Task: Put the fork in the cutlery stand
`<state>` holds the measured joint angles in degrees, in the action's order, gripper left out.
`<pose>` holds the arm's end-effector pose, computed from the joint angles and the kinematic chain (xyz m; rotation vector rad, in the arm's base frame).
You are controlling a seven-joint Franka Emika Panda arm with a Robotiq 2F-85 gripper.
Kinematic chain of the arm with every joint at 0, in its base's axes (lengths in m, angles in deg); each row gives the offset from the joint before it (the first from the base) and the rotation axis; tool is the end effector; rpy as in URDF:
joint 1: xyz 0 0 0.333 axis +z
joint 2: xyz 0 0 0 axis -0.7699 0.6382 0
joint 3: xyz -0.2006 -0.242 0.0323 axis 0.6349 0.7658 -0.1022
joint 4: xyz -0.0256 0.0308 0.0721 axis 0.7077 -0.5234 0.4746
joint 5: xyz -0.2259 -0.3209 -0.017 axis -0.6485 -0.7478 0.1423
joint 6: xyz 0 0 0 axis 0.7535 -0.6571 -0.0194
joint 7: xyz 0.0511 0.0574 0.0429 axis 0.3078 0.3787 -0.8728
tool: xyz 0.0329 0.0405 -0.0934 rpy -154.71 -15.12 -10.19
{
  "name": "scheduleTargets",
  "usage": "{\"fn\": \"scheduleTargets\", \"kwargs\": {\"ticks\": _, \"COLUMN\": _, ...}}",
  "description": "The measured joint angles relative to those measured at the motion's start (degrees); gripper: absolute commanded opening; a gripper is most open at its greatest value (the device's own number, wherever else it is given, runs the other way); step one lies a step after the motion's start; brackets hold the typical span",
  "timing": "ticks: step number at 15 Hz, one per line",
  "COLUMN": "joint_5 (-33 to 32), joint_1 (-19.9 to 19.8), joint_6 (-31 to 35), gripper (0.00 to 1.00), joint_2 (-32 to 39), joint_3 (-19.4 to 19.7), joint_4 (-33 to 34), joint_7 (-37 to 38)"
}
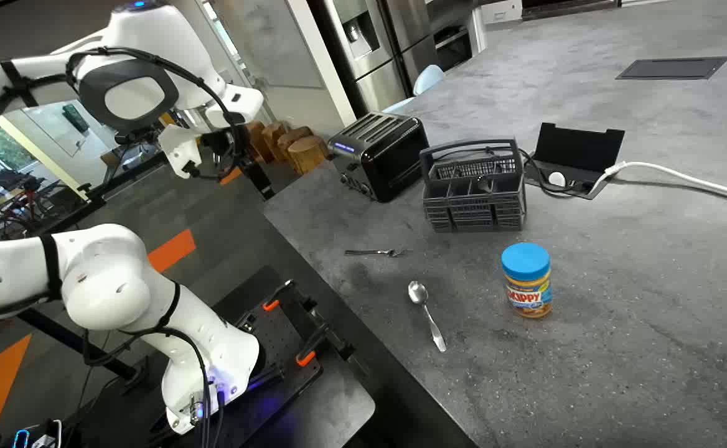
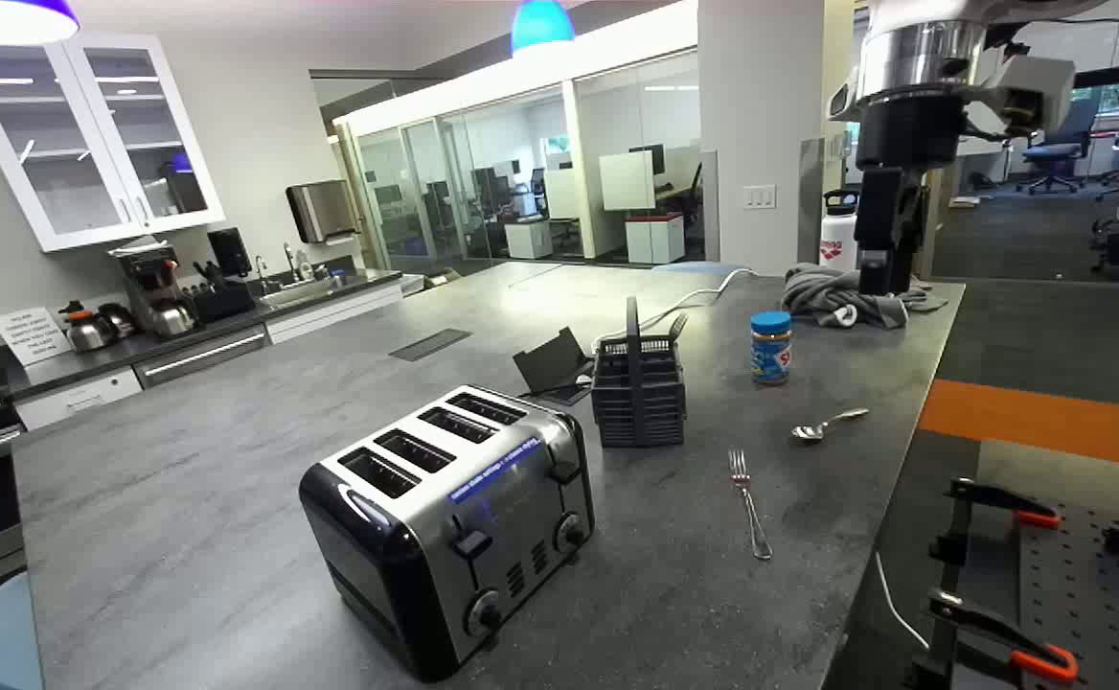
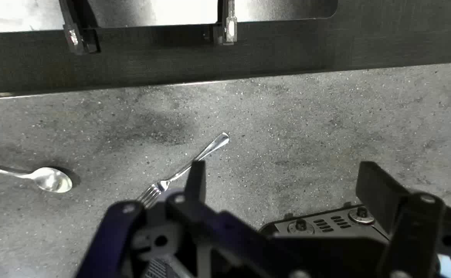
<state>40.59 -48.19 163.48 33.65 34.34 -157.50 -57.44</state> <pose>0.2890 -0.0036 0.4422 -2.8853 0.0846 -0.0344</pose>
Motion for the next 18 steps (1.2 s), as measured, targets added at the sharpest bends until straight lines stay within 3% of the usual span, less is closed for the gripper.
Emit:
{"fn": "scheduleTargets", "kwargs": {"ticks": 9, "joint_5": 0.0, "joint_1": -0.5, "joint_6": 0.9, "gripper": 1.0, "joint_2": 0.5, "joint_3": -0.2, "joint_4": 0.0, "joint_7": 0.3}}
{"fn": "scheduleTargets", "kwargs": {"ticks": 13, "joint_5": -0.8, "joint_1": -3.5, "joint_6": 11.7, "gripper": 1.0, "joint_2": 6.6, "joint_3": -1.8, "joint_4": -0.2, "joint_7": 4.1}}
{"fn": "scheduleTargets", "kwargs": {"ticks": 18, "joint_5": -3.3, "joint_1": -8.2, "joint_6": 28.4, "gripper": 1.0, "joint_2": 21.2, "joint_3": -6.2, "joint_4": -0.3, "joint_7": 15.4}}
